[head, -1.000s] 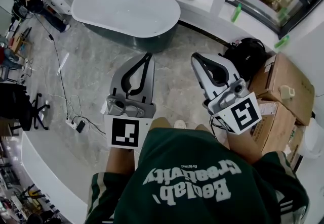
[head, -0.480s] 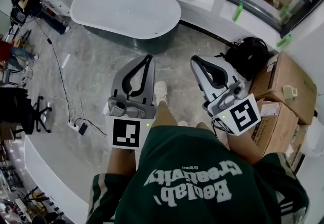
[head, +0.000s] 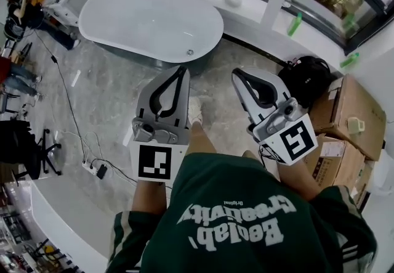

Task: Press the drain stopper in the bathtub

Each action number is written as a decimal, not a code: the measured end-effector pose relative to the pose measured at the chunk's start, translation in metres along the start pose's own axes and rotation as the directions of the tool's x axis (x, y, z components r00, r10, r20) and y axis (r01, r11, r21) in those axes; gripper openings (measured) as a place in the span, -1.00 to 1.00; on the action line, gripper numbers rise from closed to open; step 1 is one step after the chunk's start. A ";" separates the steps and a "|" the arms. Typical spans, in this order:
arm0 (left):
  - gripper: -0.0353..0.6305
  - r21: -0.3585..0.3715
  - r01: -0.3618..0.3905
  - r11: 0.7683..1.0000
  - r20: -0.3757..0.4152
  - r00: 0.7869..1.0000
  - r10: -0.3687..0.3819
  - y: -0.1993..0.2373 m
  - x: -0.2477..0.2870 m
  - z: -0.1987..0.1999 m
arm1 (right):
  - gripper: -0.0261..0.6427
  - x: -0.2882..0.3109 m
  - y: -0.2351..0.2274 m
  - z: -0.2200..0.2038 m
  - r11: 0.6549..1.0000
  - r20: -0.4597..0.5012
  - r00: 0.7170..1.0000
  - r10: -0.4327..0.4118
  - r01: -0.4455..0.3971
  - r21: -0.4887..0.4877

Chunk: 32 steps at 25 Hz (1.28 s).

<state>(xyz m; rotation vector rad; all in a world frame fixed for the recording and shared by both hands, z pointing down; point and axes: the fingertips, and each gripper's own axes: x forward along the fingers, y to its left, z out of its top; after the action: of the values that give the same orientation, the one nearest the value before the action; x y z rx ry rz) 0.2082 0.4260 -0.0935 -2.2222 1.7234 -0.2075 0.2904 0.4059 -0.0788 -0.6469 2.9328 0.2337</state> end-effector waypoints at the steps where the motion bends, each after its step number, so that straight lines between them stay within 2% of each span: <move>1: -0.87 0.002 0.004 1.000 -0.002 1.000 -0.004 0.012 0.011 -0.009 | -0.89 0.015 -0.008 -0.007 1.000 -0.006 1.000 -0.003 0.003 -0.003; 5: -0.87 0.006 0.026 1.000 -0.016 1.000 -0.026 0.067 0.061 -0.042 | -0.89 0.079 -0.043 -0.029 0.999 -0.034 0.999 -0.029 0.028 -0.028; 15: -0.87 0.004 0.113 0.994 -0.026 0.993 -0.113 0.188 0.177 -0.083 | -0.89 0.222 -0.127 -0.055 0.995 -0.095 0.991 -0.095 0.093 -0.021; 21: -0.87 -0.029 0.164 0.986 -0.018 0.986 -0.165 0.215 0.223 -0.106 | -0.89 0.261 -0.159 -0.074 0.990 -0.156 0.978 -0.140 0.141 -0.006; 26: -0.87 -0.020 0.208 0.978 -0.010 0.978 -0.209 0.234 0.253 -0.117 | -0.89 0.293 -0.181 -0.080 0.986 -0.156 0.974 -0.164 0.165 -0.010; 32: -0.87 -0.044 0.230 0.972 0.001 0.973 -0.230 0.256 0.279 -0.130 | -0.89 0.322 -0.201 -0.088 0.982 -0.142 0.972 -0.187 0.185 -0.028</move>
<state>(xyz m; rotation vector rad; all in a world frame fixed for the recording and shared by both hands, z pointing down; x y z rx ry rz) 0.0074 0.0800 -0.0806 -2.4537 1.4825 -0.2289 0.0785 0.0789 -0.0684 -0.9730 2.9813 0.1966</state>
